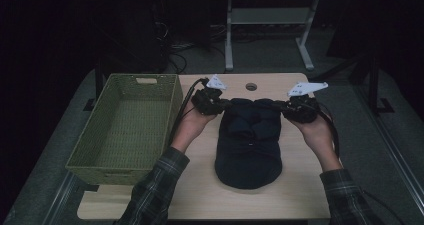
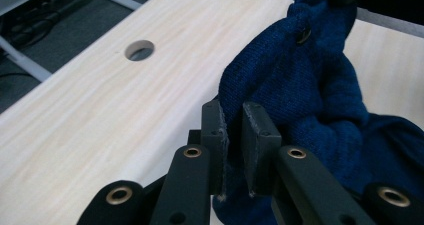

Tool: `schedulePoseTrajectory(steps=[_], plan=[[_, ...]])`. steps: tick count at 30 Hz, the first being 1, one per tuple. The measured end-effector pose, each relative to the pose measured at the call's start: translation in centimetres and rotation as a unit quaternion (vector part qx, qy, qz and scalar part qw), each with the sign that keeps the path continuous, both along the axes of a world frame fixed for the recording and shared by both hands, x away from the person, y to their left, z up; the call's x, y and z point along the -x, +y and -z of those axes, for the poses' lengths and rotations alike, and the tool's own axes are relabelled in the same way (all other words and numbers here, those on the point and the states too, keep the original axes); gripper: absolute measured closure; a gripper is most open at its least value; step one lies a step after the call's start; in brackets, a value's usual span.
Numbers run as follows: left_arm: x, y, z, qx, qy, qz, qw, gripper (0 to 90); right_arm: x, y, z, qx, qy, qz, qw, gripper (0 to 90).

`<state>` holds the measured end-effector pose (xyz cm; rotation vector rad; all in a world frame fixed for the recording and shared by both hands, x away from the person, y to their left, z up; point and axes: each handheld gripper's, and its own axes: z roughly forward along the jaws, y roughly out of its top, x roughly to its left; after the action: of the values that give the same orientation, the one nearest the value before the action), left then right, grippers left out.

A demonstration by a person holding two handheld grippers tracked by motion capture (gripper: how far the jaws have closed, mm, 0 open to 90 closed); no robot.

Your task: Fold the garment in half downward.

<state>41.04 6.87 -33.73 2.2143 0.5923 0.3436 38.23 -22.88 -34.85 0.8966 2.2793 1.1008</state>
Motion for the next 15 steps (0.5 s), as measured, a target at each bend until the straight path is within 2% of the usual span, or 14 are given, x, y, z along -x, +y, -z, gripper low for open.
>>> schedulePoseTrajectory(steps=[5,11,15], plan=[[1.1,0.3,0.7,0.004,0.015,0.011,0.9998,80.7,1.7,-0.1,0.7,-0.006,0.006,-0.007,0.9999,81.0],[2.1,1.0,1.3,0.023,0.033,0.021,0.9990,80.6,3.1,-0.2,1.2,-0.015,0.010,-0.014,0.9997,80.6],[2.9,1.1,1.6,0.024,0.037,0.028,0.9987,80.7,4.0,-0.1,1.5,-0.015,0.016,-0.021,0.9995,80.3]])
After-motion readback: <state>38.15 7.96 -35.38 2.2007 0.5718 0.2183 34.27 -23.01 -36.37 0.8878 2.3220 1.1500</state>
